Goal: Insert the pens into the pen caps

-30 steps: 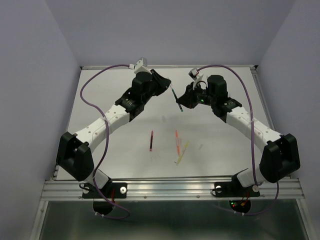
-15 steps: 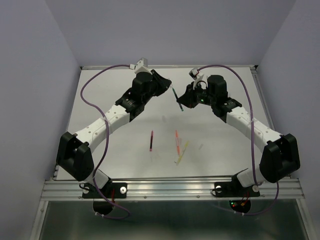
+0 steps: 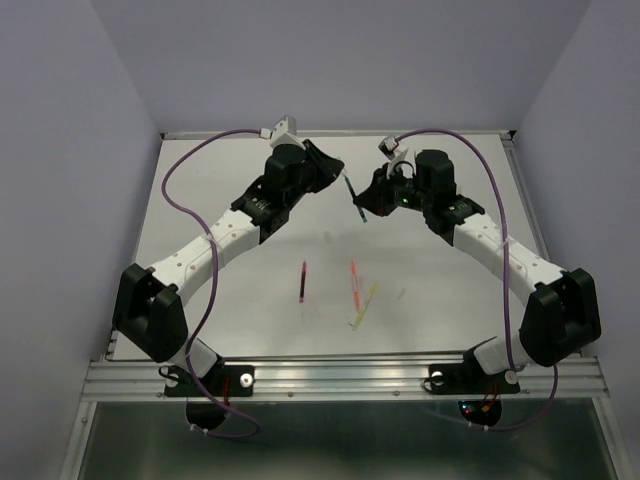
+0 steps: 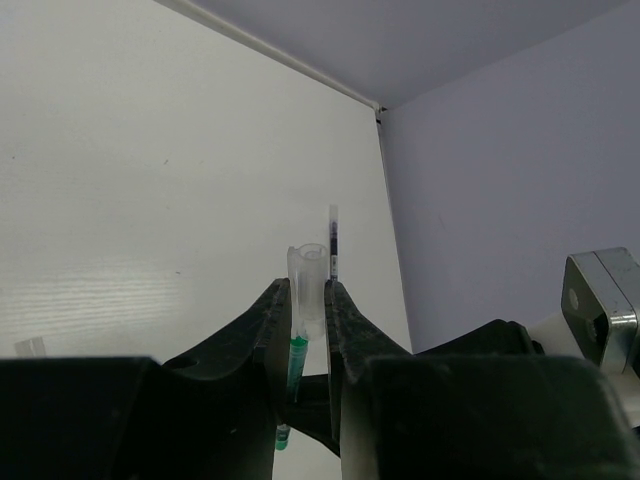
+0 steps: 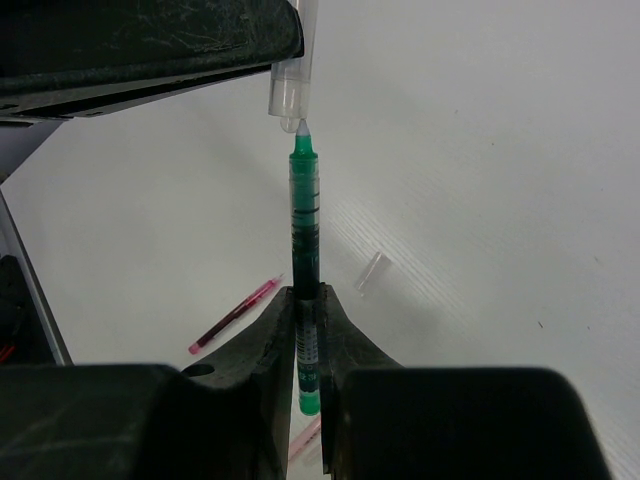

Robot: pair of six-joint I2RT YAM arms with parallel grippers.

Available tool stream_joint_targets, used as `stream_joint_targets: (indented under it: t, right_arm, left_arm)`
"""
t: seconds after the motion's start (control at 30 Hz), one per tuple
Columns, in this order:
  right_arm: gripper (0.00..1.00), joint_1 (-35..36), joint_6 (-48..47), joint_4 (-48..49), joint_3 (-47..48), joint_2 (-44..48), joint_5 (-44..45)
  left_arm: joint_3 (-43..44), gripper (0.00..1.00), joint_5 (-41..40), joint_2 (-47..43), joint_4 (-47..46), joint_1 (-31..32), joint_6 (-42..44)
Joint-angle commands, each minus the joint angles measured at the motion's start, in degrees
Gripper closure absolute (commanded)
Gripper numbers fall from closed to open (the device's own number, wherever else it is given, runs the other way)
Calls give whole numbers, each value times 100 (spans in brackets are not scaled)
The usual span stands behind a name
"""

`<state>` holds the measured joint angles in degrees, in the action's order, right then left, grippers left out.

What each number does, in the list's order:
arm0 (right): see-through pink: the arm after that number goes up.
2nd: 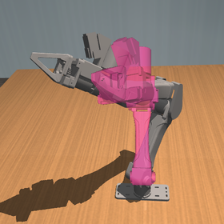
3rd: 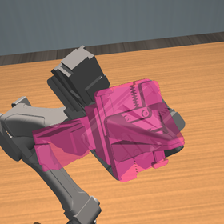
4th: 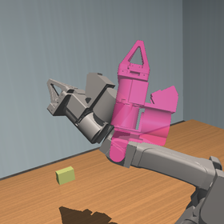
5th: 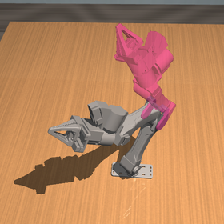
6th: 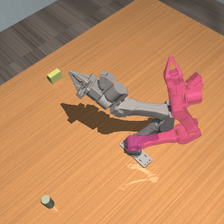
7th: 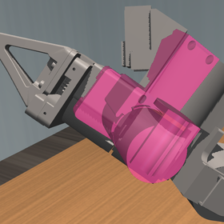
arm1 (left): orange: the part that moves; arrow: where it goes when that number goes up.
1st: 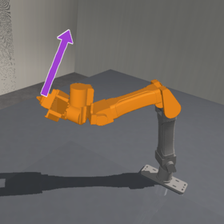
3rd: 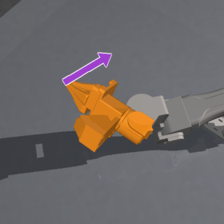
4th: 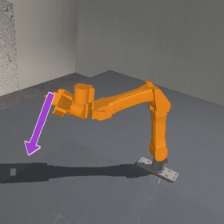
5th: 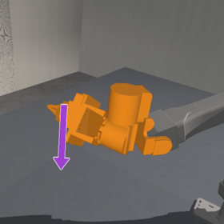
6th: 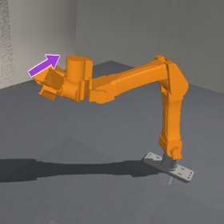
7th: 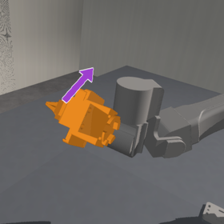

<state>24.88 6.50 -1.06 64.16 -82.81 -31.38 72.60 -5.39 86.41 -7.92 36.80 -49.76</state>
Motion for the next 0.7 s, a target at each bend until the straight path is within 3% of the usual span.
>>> stream_joint_targets:
  t: [0.0,0.67]
  right_arm:
    - [92,43,71,211,228,344,70]
    - [92,43,246,264,255,432,176]
  left_arm:
    - [-97,100,46,-160,-280,47,98]
    - [-211,100,398,-55,-412,73,458]
